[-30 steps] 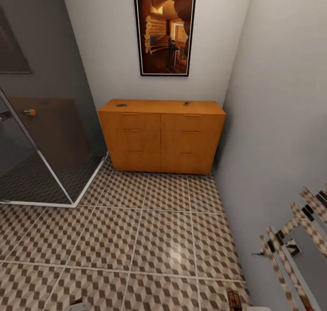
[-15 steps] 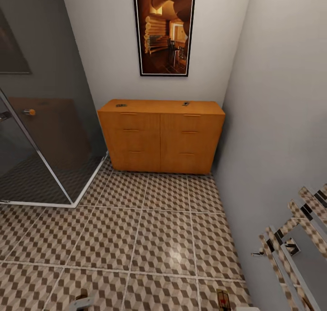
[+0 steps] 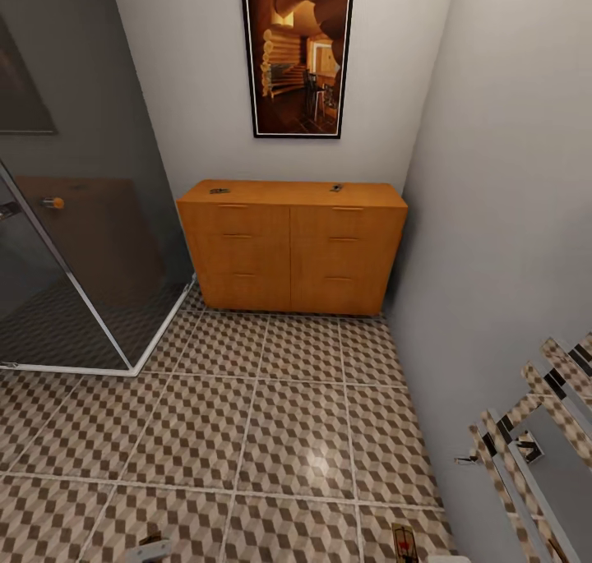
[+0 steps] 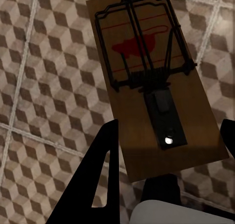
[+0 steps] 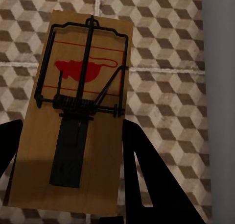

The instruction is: Take the four mousetraps from the cabinet in the bathroom and place them on the bathroom floor. Make sure all four end up on the same floor surface, and ensure that at least two of them are either under or directly next to the same bathroom sink.

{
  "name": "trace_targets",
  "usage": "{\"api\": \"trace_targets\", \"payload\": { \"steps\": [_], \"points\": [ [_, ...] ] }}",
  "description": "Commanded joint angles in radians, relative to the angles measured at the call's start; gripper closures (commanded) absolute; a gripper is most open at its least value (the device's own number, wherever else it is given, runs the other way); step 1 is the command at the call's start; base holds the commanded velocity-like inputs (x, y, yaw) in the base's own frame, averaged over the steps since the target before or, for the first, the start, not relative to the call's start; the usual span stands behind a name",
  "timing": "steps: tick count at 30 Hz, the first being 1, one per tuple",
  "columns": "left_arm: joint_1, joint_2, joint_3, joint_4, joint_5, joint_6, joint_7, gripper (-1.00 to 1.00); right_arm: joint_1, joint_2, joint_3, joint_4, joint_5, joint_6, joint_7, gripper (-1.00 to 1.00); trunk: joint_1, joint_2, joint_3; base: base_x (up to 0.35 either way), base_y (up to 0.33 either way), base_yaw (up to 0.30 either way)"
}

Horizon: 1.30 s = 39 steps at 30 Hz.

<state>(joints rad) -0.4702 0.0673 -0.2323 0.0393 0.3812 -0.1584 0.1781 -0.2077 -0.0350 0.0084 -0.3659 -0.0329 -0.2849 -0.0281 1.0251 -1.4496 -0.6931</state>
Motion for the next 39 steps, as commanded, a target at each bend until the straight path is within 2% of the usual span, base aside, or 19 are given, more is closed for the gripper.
{"api": "trace_targets", "payload": {
  "steps": [1, 13, 24, 39],
  "points": [
    [-0.001, -0.001, -0.008, 0.004, 0.006, -0.006, 0.0, 1.0, 0.0, 0.0, 0.001, 0.001, -0.007, -0.003, 0.002, 1.0, 0.0, 0.0, -0.001, 0.0, 0.0, 0.0],
    [-0.002, 0.0, -0.008, 0.004, 0.007, -0.006, 0.0, 1.0, 0.0, 0.0, 0.001, 0.002, -0.004, -0.024, 0.0, 1.0, 0.0, 0.0, -0.002, 0.0, 0.0, 0.033],
    [-0.001, 0.0, -0.008, 0.004, 0.007, -0.006, 0.0, 1.0, 0.0, 0.0, 0.001, 0.002, -0.004, -0.029, 0.0, 1.0, 0.0, 0.0, -0.006, 0.011, 0.006, 0.26],
    [-0.002, 0.003, -0.006, 0.002, 0.008, -0.006, 0.0, 1.0, 0.0, 0.001, 0.002, 0.002, -0.004, -0.032, 0.0, 1.0, 0.0, 0.0, -0.01, 0.169, 0.124, 0.279]
  ]
}}
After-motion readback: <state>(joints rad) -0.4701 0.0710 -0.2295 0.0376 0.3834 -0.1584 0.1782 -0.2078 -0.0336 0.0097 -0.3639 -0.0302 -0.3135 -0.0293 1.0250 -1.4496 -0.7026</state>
